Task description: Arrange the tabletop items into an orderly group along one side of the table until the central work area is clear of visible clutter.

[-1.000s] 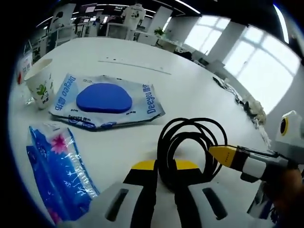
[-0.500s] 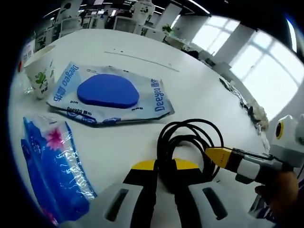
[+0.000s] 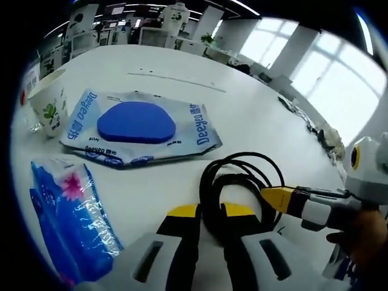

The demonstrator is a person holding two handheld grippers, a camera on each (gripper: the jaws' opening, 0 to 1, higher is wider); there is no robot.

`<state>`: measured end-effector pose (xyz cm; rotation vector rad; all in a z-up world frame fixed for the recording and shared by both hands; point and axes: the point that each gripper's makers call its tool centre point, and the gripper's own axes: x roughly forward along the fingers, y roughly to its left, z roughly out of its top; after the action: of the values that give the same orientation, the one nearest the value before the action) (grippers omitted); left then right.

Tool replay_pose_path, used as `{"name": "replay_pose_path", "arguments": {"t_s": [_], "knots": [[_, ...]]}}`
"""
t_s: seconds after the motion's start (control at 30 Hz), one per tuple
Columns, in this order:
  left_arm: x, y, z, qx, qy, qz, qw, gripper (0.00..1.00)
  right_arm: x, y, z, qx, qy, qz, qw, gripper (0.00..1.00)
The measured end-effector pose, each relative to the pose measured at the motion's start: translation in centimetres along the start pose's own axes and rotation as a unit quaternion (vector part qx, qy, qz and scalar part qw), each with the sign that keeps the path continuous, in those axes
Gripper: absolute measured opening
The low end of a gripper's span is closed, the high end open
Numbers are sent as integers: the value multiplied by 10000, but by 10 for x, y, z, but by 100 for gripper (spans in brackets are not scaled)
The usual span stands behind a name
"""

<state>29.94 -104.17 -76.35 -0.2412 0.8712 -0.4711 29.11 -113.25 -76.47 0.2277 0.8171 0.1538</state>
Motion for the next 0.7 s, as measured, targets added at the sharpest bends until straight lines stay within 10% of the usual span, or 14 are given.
{"name": "replay_pose_path", "arguments": {"t_s": [0.7], "knots": [[-42, -6, 30, 579, -262, -436, 9970, 49, -30, 7, 31, -153, -483, -230, 9984, 44]]}}
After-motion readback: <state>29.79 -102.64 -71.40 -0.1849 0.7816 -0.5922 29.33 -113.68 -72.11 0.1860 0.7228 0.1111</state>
